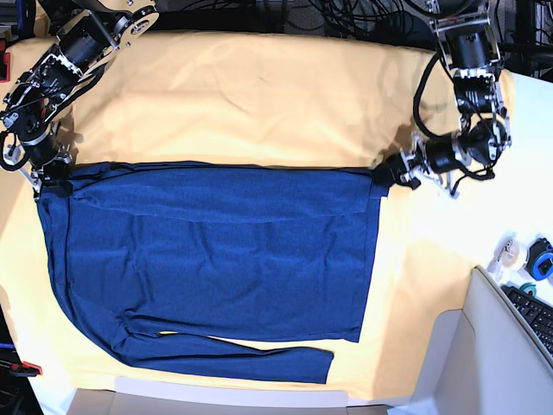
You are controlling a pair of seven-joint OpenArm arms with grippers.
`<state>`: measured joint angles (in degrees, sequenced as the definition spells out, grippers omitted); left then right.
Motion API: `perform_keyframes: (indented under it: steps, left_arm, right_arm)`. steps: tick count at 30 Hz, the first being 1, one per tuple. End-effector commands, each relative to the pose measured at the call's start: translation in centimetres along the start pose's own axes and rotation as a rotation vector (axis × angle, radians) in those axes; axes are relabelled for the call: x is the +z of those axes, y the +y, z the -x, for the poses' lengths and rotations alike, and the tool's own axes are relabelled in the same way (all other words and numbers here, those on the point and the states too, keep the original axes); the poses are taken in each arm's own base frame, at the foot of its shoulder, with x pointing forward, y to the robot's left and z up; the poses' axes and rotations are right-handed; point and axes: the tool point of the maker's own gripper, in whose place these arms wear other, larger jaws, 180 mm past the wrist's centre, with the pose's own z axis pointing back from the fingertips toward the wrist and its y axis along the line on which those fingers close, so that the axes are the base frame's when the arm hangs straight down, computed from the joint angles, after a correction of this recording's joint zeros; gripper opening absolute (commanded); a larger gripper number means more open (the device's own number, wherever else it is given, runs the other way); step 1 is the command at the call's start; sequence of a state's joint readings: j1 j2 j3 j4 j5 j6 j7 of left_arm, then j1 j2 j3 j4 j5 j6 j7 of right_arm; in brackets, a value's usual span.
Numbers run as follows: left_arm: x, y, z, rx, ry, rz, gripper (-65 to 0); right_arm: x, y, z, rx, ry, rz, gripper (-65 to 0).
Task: Fold the T-shirt properly
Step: 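Pull the held collar edge back away from the hem, stretching the shirt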
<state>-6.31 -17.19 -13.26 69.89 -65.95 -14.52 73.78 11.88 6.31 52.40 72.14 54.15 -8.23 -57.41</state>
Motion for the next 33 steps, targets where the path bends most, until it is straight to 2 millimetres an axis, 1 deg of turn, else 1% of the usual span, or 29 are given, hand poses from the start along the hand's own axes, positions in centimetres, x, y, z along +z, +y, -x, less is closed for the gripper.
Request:
perform_keyframes:
  steps: [1, 4, 9, 13, 21, 25, 26, 27, 29, 30, 31, 33]
  left_arm:
    - [0.5, -0.3, -0.8, -0.003, -0.013, 0.008, -40.5]
    - [0.4, -1.0, -2.0, -0.015, -0.03, 0.021, -40.3]
    - [0.2, -1.9, -2.7, -0.026, -0.04, 0.037, -40.2]
    - [0.1, -1.9, -2.7, -0.026, -0.041, 0.04, -40.2]
    - [-1.3, -3.0, -1.7, -0.005, -0.031, 0.08, -40.2]
    - [-1.4, -3.1, -1.6, -0.006, -0.029, 0.083, -41.0]
    - [-1.6, -3.3, -1.4, -0.014, -0.019, 0.084, -42.3]
    - [-1.9, -3.4, -1.2, -0.023, -0.013, 0.084, -45.3]
    - [-2.4, -3.5, -1.0, -0.033, -0.015, 0.08, -55.8]
    - [-2.5, -3.5, -1.0, -0.038, -0.024, 0.078, -62.7]
    - [-2.7, -3.6, -1.0, -0.044, -0.024, 0.077, -65.0]
    - [-3.0, -3.7, -0.6, -0.053, -0.009, 0.075, -64.6]
  right_arm:
    - [0.0, -0.2, 0.2, -0.008, 0.01, 0.012, -65.0]
    - [0.0, -0.2, 0.2, -0.008, 0.01, 0.012, -65.0]
    - [0.0, -0.3, 0.3, -0.01, 0.012, 0.014, -65.0]
    - [0.0, -0.3, 0.3, -0.01, 0.012, 0.014, -65.0]
    - [0.1, -0.9, 0.5, -0.013, 0.016, 0.025, -65.0]
    - [0.1, -1.1, 0.6, -0.013, 0.019, 0.028, -65.0]
    - [0.1, -1.2, 0.6, -0.013, 0.019, 0.03, -65.0]
    - [0.2, -1.5, 0.6, -0.012, 0.019, 0.037, -65.0]
    - [0.3, -1.5, 0.6, -0.009, 0.016, 0.037, -65.0]
    - [0.4, -1.6, 0.5, -0.007, 0.015, 0.039, -65.0]
    - [0.4, -1.6, 0.5, -0.006, 0.016, 0.04, -65.0]
    - [0.6, -2.0, 0.8, -0.003, 0.035, 0.048, -65.0]
